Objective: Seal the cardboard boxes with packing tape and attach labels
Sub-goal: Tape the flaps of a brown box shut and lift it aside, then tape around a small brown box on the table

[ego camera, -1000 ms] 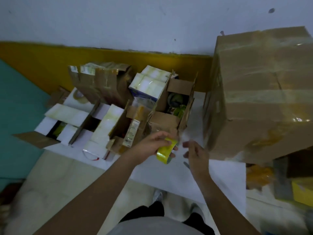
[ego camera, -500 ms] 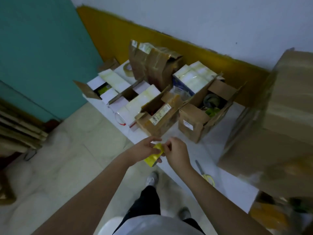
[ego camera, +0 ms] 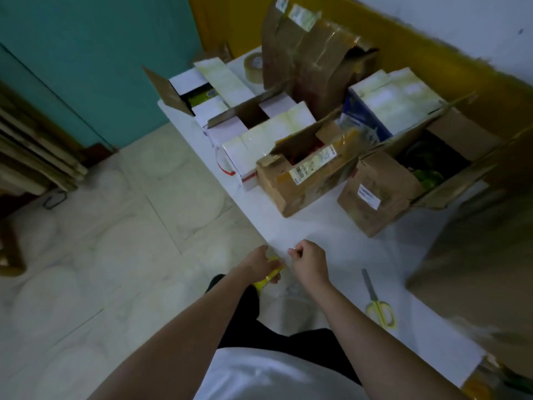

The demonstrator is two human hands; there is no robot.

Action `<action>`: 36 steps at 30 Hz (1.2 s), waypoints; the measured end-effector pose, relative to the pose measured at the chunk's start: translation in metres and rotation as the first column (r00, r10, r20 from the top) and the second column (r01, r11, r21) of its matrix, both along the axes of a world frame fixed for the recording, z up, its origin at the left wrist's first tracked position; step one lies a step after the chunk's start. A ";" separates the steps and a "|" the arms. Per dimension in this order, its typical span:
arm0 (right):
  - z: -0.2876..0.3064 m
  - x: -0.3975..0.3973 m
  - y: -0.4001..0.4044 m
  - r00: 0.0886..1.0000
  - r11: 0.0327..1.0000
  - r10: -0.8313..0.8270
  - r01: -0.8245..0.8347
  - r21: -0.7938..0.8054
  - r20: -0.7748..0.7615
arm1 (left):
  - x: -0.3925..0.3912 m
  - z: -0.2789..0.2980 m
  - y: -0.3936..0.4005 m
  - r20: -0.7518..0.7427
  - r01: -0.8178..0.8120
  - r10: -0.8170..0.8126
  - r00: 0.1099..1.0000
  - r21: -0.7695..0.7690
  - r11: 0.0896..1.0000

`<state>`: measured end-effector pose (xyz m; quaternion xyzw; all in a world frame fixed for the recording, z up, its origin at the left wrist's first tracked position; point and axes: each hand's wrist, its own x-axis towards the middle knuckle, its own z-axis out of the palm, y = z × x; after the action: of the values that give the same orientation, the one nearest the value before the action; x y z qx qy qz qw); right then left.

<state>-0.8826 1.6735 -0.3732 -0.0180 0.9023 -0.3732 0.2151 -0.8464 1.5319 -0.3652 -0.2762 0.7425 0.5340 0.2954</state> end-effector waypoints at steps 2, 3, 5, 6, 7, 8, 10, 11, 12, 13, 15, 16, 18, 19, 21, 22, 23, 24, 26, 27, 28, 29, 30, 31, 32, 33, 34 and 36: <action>-0.018 -0.009 -0.004 0.999 0.997 0.036 -0.036 0.073 0.006 | -0.006 -0.025 0.000 0.023 -0.021 0.021 1.000 0.033 0.999; -0.024 -0.013 -0.006 0.998 0.990 0.065 -0.064 0.124 0.000 | -0.008 -0.035 -0.001 0.030 -0.028 0.026 0.999 0.050 0.998; -0.032 -0.018 -0.011 0.987 0.954 0.159 -0.145 0.263 -0.034 | -0.011 -0.052 -0.005 0.043 -0.047 0.043 0.998 0.091 0.995; -0.035 -0.021 -0.012 0.977 0.926 0.202 -0.172 0.335 -0.059 | -0.012 -0.058 -0.007 0.037 -0.062 0.058 0.998 0.114 0.992; -0.037 -0.021 -0.013 0.972 0.901 0.226 -0.181 0.394 -0.070 | -0.013 -0.059 -0.007 0.031 -0.085 0.081 0.996 0.147 0.985; -0.037 -0.021 -0.014 0.971 0.881 0.231 -0.179 0.437 -0.067 | -0.013 -0.061 -0.007 0.025 -0.108 0.106 0.994 0.166 0.980; -0.038 -0.022 -0.013 0.976 0.845 0.214 -0.167 0.508 -0.035 | -0.016 -0.066 -0.005 0.001 -0.116 0.117 0.993 0.137 0.984; -0.038 -0.024 -0.010 0.984 0.833 0.178 -0.145 0.534 -0.010 | -0.018 -0.069 -0.004 -0.010 -0.119 0.121 0.993 0.110 0.987; -0.038 -0.028 -0.007 0.991 0.825 0.131 -0.117 0.553 0.014 | -0.019 -0.073 -0.002 -0.015 -0.133 0.135 0.991 0.092 0.987; -0.038 -0.033 -0.001 0.996 0.818 0.086 -0.084 0.569 0.024 | -0.020 -0.076 -0.001 -0.006 -0.139 0.140 0.990 0.073 0.988; -0.036 -0.043 0.008 0.996 0.794 0.072 -0.086 0.602 0.047 | -0.021 -0.081 0.000 0.000 -0.165 0.165 0.986 0.063 0.984; -0.037 -0.046 0.010 0.995 0.784 0.081 -0.100 0.612 0.059 | -0.022 -0.082 0.001 0.004 -0.190 0.190 0.982 0.055 0.980; -0.038 -0.047 0.008 0.995 0.781 0.078 -0.101 0.616 0.065 | -0.027 -0.084 0.005 0.011 -0.270 0.270 0.963 0.046 0.962; -0.039 -0.044 0.006 0.995 0.779 0.077 -0.097 0.620 0.059 | -0.030 -0.084 0.007 0.023 -0.309 0.309 0.951 0.052 0.950; -0.038 -0.037 0.003 0.996 0.779 0.077 -0.084 0.621 0.039 | -0.037 -0.086 0.012 0.039 -0.353 0.352 0.935 0.041 0.935; -0.036 -0.034 0.004 0.996 0.783 0.080 -0.083 0.617 0.032 | -0.039 -0.086 0.012 0.045 -0.356 0.355 0.934 0.007 0.935; -0.031 -0.030 0.006 0.996 0.788 0.087 -0.084 0.610 0.024 | -0.040 -0.082 0.012 0.063 -0.347 0.350 0.934 -0.059 0.936; -0.024 -0.026 0.009 0.995 0.795 0.096 -0.082 0.601 0.008 | -0.041 -0.076 0.012 0.085 -0.321 0.336 0.938 -0.158 0.934; -0.003 -0.018 0.019 0.991 0.825 0.123 -0.069 0.561 -0.058 | -0.040 -0.050 0.015 0.083 -0.263 0.318 0.944 -0.389 0.883; 0.011 -0.013 0.025 0.986 0.851 0.130 -0.054 0.522 -0.108 | -0.039 -0.030 0.019 0.029 -0.265 0.316 0.948 -0.472 0.841; 0.029 -0.009 0.032 0.979 0.884 0.120 -0.028 0.467 -0.168 | -0.039 -0.012 0.025 -0.061 -0.296 0.311 0.948 -0.520 0.801; 0.047 -0.006 0.040 0.968 0.919 0.090 0.010 0.395 -0.235 | -0.040 0.009 0.032 -0.165 -0.337 0.296 0.941 -0.538 0.772; 0.067 -0.005 0.049 0.952 0.946 0.045 0.057 0.318 -0.303 | -0.042 0.031 0.042 -0.270 -0.372 0.263 0.926 -0.535 0.758; 0.089 -0.004 0.059 0.928 0.963 -0.004 0.104 0.248 -0.372 | -0.045 0.053 0.053 -0.369 -0.394 0.217 0.904 -0.517 0.760; 0.112 -0.005 0.070 0.897 0.971 -0.043 0.141 0.193 -0.439 | -0.049 0.073 0.065 -0.452 -0.404 0.171 0.875 -0.489 0.773; 0.135 -0.006 0.081 0.859 0.974 -0.066 0.166 0.153 -0.507 | -0.053 0.095 0.079 -0.530 -0.408 0.130 0.838 -0.450 0.794; 0.158 -0.008 0.093 0.815 0.976 -0.078 0.180 0.123 -0.574 | -0.057 0.118 0.095 -0.621 -0.407 0.086 0.779 -0.396 0.823; 0.206 -0.013 0.118 0.725 0.981 -0.089 0.182 0.066 -0.683 | -0.062 0.165 0.129 -0.799 -0.358 0.002 0.601 -0.268 0.894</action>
<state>-0.8952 1.7910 -0.1670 -0.0724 0.9395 -0.2967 -0.1548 -0.9083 1.6614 -0.2002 -0.1461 0.8560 0.4631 -0.1771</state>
